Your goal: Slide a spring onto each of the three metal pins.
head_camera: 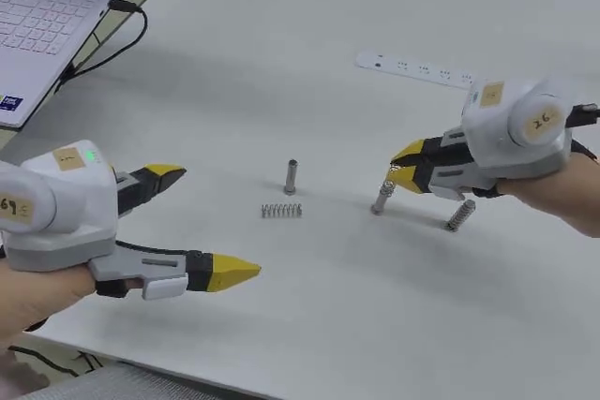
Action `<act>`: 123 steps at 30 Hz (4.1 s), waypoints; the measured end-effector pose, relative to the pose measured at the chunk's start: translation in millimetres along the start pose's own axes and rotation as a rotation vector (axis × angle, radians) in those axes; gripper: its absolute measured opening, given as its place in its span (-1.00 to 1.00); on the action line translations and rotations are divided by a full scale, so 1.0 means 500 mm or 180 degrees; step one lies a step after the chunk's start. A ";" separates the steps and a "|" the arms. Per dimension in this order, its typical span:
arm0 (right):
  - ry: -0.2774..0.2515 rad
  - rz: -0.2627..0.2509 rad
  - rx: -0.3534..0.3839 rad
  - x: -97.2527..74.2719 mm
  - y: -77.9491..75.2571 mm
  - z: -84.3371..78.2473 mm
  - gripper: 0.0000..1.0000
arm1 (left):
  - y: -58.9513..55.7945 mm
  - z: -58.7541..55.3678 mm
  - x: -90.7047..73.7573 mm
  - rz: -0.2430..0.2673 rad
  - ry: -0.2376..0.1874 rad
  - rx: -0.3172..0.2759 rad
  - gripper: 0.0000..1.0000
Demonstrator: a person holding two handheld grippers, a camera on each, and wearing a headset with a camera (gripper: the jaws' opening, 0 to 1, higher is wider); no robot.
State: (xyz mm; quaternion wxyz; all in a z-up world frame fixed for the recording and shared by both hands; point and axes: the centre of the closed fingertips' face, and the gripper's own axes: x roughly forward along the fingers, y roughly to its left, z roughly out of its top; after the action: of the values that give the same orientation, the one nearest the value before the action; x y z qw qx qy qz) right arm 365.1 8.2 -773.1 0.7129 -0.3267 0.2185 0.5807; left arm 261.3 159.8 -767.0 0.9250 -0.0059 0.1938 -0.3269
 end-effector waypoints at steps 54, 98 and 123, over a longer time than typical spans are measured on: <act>0.0160 0.0082 0.0121 0.049 0.015 -0.036 -0.83 | 0.010 0.012 0.014 -0.0044 -0.0017 0.0030 0.91; -0.0232 -0.0114 0.0407 -0.011 0.028 -0.003 -0.34 | 0.009 0.019 0.017 -0.0034 -0.0043 0.0017 0.92; -0.0372 0.0105 0.0157 -0.001 0.086 0.065 -0.35 | 0.013 0.013 0.009 -0.0019 -0.0061 0.0006 0.92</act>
State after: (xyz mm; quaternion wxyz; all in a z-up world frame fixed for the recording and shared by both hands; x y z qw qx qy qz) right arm 321.2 36.0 -759.2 0.7226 -0.2708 0.1961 0.6050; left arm 270.7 161.3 -763.6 0.9258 -0.0087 0.1846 -0.3298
